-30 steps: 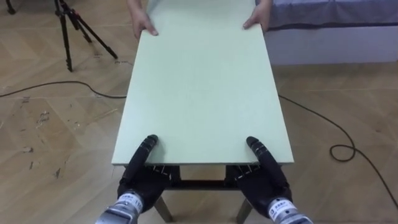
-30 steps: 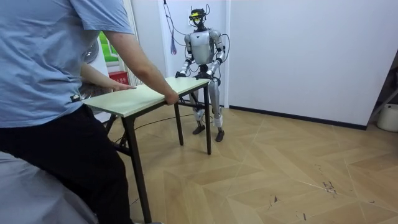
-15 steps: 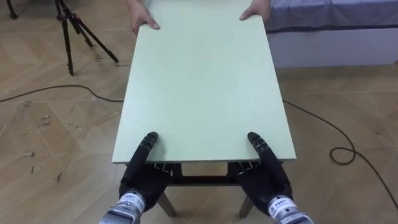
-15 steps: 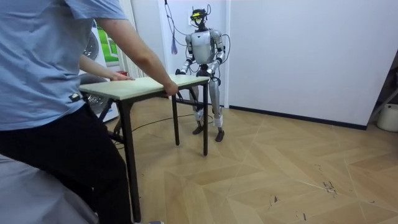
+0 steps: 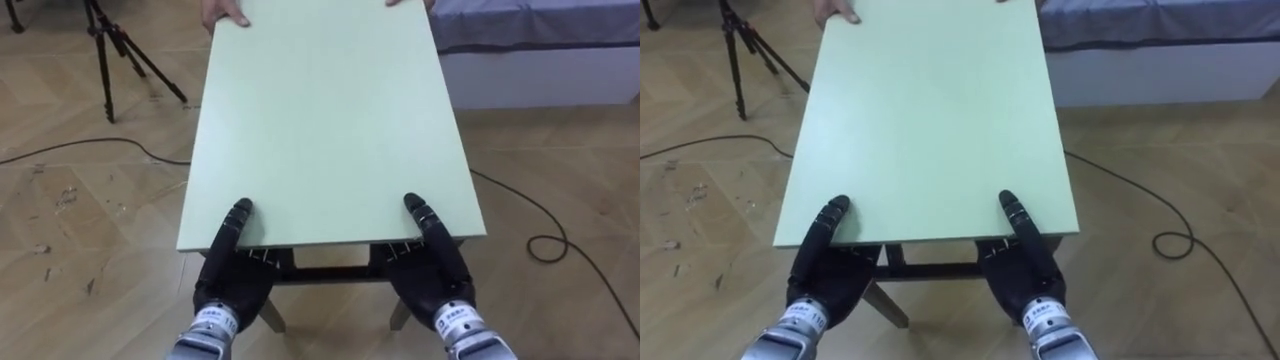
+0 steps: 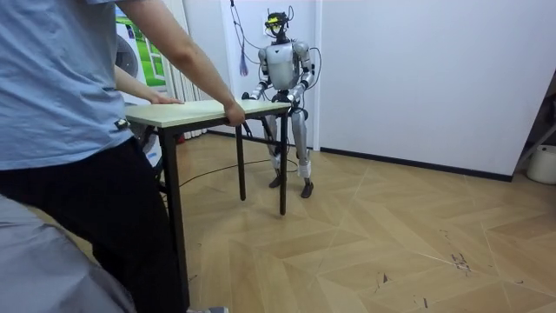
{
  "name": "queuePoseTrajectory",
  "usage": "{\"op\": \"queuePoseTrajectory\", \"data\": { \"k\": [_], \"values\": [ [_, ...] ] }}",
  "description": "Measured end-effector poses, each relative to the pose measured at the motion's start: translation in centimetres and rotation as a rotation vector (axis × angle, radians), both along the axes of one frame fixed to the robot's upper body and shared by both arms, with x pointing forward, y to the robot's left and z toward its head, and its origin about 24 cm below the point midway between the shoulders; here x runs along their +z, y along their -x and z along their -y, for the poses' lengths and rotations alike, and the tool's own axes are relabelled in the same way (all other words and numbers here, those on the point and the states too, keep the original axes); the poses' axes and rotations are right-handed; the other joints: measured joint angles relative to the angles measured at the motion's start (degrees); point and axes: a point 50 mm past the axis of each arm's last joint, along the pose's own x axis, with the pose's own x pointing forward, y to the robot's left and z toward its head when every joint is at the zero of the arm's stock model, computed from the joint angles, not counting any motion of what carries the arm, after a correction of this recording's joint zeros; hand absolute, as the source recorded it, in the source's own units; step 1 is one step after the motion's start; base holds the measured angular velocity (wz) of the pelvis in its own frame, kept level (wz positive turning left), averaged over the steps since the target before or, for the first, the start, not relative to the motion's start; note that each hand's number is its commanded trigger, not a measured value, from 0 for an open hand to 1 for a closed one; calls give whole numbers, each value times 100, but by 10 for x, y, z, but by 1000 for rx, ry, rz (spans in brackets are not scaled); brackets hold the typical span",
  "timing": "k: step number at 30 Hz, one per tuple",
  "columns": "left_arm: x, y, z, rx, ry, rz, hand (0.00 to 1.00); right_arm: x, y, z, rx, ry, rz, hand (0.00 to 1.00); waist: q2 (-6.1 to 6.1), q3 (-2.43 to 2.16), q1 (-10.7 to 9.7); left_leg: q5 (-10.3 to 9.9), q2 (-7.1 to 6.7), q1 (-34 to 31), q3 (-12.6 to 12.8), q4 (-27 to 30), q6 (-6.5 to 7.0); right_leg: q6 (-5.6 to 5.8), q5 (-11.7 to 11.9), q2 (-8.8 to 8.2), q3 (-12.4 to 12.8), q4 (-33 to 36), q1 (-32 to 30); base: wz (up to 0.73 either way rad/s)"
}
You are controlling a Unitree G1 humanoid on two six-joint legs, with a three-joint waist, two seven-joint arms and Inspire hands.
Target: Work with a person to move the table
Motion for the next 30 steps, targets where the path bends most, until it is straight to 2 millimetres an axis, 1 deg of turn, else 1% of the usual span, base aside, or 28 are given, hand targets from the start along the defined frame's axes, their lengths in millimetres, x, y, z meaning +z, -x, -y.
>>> {"op": "queuePoseTrajectory", "data": {
  "k": [3, 5, 6, 7, 8, 9, 10, 11, 12, 13, 14, 15, 17, 19, 22, 23, 25, 27, 29, 30],
  "values": [
    [2, 4, 1, -1, 4, 16, 100, 4, 6, 0, -2, -1, 12, 100, -27, -16, 23, 0, 0, 28, -2, -17, 0, 0, 0, 3, 12, 8, 10, 0],
    [3, 7, 1, 3, 20, 35, 100, 8, 10, 0, -2, -7, 25, 100, -23, -18, 27, 1, 12, 107, -93, -58, 1, 0, 0, 12, 6, 140, -15, -7],
    [2, 10, 2, 0, 25, 38, 100, 7, 13, 0, -4, -9, 21, 100, 0, -14, 32, 8, 63, 239, -319, -100, 7, 2, -6, 46, 2, 494, -121, -40],
    [1, 16, 2, 7, 28, 44, 100, 5, 16, 0, -3, -9, 12, 100, 115, 18, 79, 9, 292, 378, -836, -121, 10, -138, -128, 222, 150, 981, -488, -86],
    [5, 24, -5, 50, 19, 78, 100, 7, 16, -11, 27, -27, 22, 100, 87, -32, 136, -5, 459, 330, -1009, -102, -7, -404, -21, 592, 653, 189, -769, -98],
    [9, 28, -10, 70, 11, 96, 100, 10, 14, -17, 45, -36, 35, 100, -4, -64, 165, -39, 480, 246, -946, -75, -39, -460, 389, 675, 682, -252, -850, -46],
    [11, 32, -12, 82, 9, 104, 100, 13, 16, -20, 51, -41, 54, 100, 85, 13, 63, -208, 509, 203, -738, -2, -150, -492, 936, 666, 328, -287, -922, 43],
    [10, 34, -7, 66, 23, 93, 100, 11, 20, -16, 32, -30, 58, 100, 166, -9, -43, -195, 512, 175, -426, -45, -147, -488, 922, 644, 174, -199, -920, 68],
    [10, 34, -7, 58, 23, 92, 100, 10, 22, -15, 23, -32, 56, 100, 154, -4, -53, -147, 452, 181, -319, -116, -124, -478, 915, 635, 200, -182, -918, 57],
    [10, 34, -7, 47, 13, 94, 100, 10, 23, -15, 18, -36, 51, 100, 119, 1, -85, -94, 423, 178, -87, -184, -91, -430, 872, 620, 227, -182, -919, 24],
    [11, 33, -7, 42, 11, 97, 100, 10, 23, -14, 16, -36, 52, 100, 112, 5, -96, -98, 418, 168, -59, -206, -96, -419, 839, 618, 222, -183, -930, 22],
    [11, 32, -5, 32, 8, 102, 100, 10, 23, -13, 9, -34, 54, 100, 62, 8, -112, -108, 368, 134, -44, -206, -111, -409, 772, 601, 226, -172, -982, 7],
    [12, 32, -1, 29, 10, 106, 100, 10, 23, -11, -5, -27, 57, 100, 29, 6, -39, -110, 279, 79, -21, -181, -106, -373, 742, 556, 274, -78, -1062, -3],
    [12, 32, -2, 34, 2, 106, 100, 9, 24, -13, -5, -29, 55, 100, -16, 10, -30, -123, 247, 58, -3, -165, -83, -348, 715, 527, 294, -24, -1104, 1],
    [11, 34, -1, 22, -4, 101, 100, 7, 28, -11, -18, -35, 43, 100, -74, 0, -12, -131, 200, 41, -3, -155, -70, -299, 661, 471, 288, 43, -1129, 8],
    [10, 35, 0, 27, 3, 98, 100, 7, 29, -11, -16, -37, 39, 100, -83, -2, -11, -151, 194, 40, -2, -143, -39, -295, 634, 463, 289, 109, -1154, 3],
    [9, 38, 0, 30, 7, 88, 100, 6, 31, -12, -10, -36, 31, 100, -106, -1, -2, -158, 192, 43, 3, -108, -34, -295, 625, 458, 287, 144, -1155, 0],
    [7, 41, -1, 35, 8, 76, 100, 4, 34, -12, -8, -34, 23, 100, -138, 4, 20, -221, 204, -39, -3, 128, -48, -318, 576, 448, 284, 248, -1168, 2],
    [5, 44, 1, 36, 12, 63, 100, 2, 37, -12, -12, -32, 12, 100, -189, 12, 19, -282, 212, -165, -64, 492, -80, -349, 490, 407, 233, 435, -1219, 12],
    [4, 46, 2, 36, 12, 57, 100, 2, 38, -11, -11, -29, 6, 100, -190, 13, 39, -351, 264, -297, -79, 782, -118, -393, 440, 411, 173, 536, -1245, 11]
  ]
}}
